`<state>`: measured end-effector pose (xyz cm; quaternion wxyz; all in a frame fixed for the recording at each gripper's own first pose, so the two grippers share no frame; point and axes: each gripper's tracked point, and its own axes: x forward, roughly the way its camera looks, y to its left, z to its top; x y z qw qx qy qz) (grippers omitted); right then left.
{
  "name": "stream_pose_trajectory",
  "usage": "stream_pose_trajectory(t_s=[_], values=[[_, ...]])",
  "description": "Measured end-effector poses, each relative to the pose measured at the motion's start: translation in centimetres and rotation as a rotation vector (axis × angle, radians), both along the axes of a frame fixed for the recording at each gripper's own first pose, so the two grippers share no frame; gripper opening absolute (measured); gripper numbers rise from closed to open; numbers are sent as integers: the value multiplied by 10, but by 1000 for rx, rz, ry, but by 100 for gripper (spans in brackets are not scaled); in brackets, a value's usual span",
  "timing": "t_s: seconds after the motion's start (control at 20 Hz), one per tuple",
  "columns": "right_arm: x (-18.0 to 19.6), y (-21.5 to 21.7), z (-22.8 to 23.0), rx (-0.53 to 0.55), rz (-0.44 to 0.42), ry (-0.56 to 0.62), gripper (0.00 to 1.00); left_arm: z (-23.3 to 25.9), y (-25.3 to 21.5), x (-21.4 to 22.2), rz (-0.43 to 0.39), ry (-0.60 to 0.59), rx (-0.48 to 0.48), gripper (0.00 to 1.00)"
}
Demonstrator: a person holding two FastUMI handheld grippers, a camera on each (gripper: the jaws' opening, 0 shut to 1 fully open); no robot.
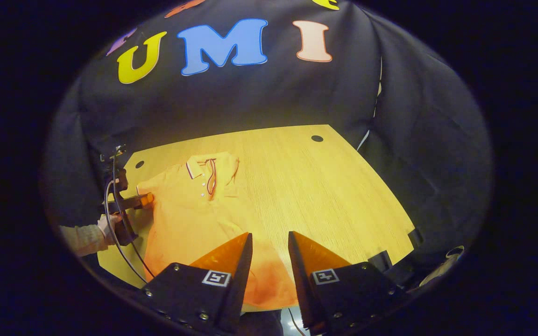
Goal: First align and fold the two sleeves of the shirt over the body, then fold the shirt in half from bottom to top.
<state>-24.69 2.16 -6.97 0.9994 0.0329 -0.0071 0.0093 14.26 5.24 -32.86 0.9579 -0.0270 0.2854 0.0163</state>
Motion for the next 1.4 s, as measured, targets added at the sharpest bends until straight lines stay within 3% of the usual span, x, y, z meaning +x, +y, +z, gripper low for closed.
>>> stream_pose_trajectory(t_s=[0.2,0.3,0.45,0.55,0.85,1.2,1.4], values=[[3,3,-6,6,6,20,49,0,-1,3,9,-8,3,93],[4,1,-10,10,5,33,46,0,-6,4,5,-11,7,66],[4,-4,-13,21,-2,41,49,2,-17,8,-13,-14,15,28],[4,-8,-13,33,-7,41,49,2,-20,10,-15,-13,26,15],[6,-18,-19,58,-20,54,49,22,-51,18,-90,-49,68,15],[9,-23,-24,77,-21,57,46,59,-158,13,-309,-121,58,15],[9,-30,-26,99,-24,51,49,65,-208,4,-408,-124,53,15]])
